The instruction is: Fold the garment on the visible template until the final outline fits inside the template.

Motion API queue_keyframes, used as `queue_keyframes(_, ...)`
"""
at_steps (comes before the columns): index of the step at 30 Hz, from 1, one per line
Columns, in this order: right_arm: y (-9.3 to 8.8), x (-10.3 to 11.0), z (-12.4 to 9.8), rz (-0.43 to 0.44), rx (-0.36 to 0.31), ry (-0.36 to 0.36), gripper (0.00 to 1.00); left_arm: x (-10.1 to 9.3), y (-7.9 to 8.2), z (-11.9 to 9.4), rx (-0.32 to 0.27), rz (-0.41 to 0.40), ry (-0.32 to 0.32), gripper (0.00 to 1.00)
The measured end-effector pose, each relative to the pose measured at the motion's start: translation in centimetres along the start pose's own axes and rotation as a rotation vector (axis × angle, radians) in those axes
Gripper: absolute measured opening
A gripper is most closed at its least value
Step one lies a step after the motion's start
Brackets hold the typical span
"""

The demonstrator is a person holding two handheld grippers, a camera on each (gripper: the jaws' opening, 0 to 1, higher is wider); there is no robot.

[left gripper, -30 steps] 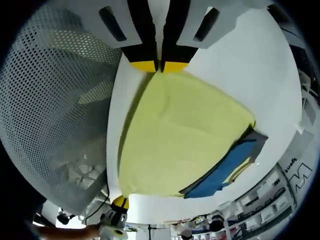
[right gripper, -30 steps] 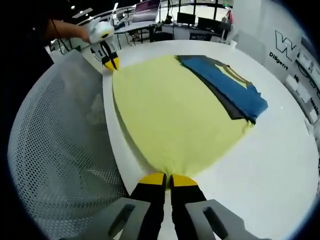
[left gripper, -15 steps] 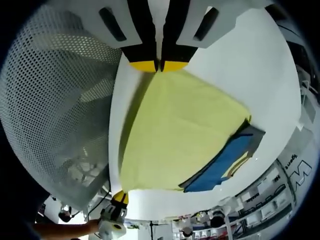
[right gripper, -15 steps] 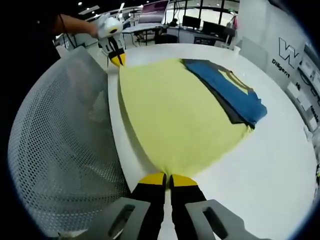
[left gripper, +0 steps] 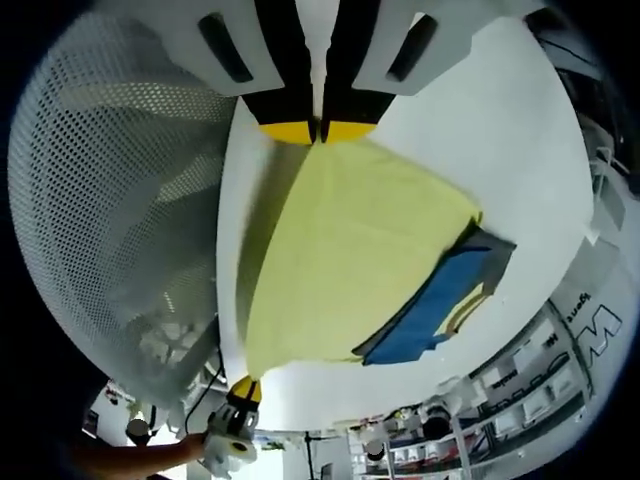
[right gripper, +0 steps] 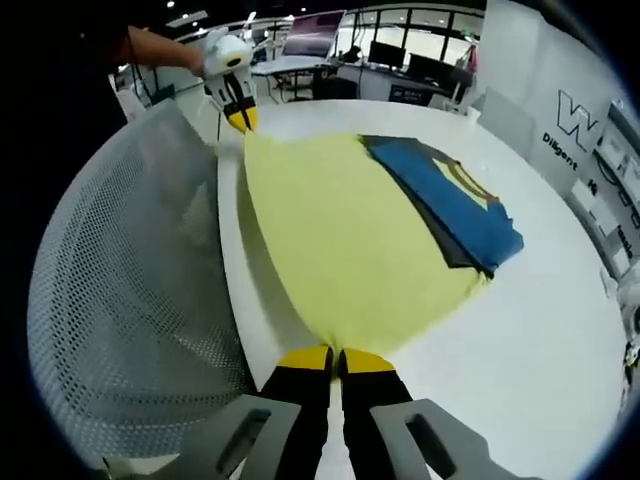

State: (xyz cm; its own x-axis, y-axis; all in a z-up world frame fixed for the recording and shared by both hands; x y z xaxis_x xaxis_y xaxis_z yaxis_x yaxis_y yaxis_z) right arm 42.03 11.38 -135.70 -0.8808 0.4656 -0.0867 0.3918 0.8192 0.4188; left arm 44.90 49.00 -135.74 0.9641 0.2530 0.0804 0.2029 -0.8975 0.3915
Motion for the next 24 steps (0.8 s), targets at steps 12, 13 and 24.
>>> queue_keyframes(12,0.9,-0.5,-1.3,0.014,-0.055,-0.041,0.0,0.2,0.4,-0.9,-0.01,0.007,0.001,0.03)
queue_keyframes(13,0.9,-0.5,-1.4,0.008,-0.057,-0.044,0.0,0.3,0.5,-1.0,-0.009,0.005,-0.003,0.03)
queue_keyframes(24,1.4,0.1,-2.6,-0.039,-0.064,-0.053,0.0,0.5,0.8,-2.1,-0.013,0.038,-0.012,0.03)
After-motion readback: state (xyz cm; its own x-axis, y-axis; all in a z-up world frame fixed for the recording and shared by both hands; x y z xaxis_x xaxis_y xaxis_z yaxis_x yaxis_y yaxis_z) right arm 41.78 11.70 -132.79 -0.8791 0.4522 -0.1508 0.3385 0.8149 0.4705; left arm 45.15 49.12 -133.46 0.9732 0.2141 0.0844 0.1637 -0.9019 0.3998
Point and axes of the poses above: the point that each gripper's makers call its tool centre point, and the gripper's own axes: z roughly forward along the fingers, x roughly to its left, y roughly out of its top, the point moved 5 cm from there along -z, roughly backward along the fingers, and after that the axes turned 11 degrees about x, right-handed, at the moved point
